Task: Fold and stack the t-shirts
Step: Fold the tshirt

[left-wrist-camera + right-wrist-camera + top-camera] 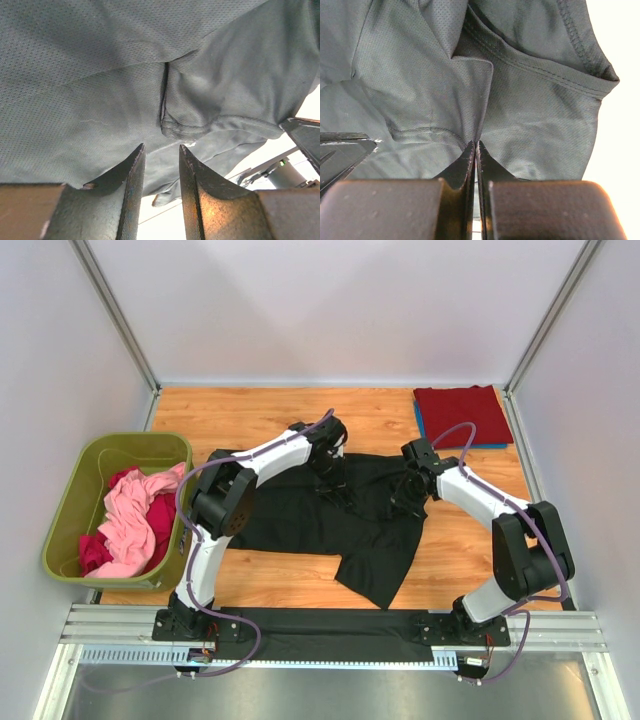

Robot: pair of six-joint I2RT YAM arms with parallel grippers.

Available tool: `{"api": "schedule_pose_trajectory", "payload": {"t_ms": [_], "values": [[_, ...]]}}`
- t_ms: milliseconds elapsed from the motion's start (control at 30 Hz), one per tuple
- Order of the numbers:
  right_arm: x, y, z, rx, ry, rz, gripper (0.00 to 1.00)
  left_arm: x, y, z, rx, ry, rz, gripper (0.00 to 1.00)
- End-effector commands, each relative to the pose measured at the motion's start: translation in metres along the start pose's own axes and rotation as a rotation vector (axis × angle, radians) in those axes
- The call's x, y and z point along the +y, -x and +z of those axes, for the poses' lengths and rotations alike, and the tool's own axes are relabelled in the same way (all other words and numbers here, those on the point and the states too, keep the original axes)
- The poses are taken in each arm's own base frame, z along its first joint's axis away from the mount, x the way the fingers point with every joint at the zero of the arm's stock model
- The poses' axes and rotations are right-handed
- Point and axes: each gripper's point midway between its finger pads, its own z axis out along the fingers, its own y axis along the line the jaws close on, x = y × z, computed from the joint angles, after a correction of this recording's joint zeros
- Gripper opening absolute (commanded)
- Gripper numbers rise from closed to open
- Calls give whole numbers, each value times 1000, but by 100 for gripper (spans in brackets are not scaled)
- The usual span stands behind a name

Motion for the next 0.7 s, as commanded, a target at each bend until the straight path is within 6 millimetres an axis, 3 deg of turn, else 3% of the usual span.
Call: {"api": "schedule_pose_trajectory", "payload": {"t_ms": [0, 667], "values": [[9, 0, 0, -8, 41, -3, 0, -19, 8, -5, -20, -48, 28, 40], [15, 1, 1, -11, 48, -15, 0, -18, 5, 19, 46, -39, -2, 38]]}}
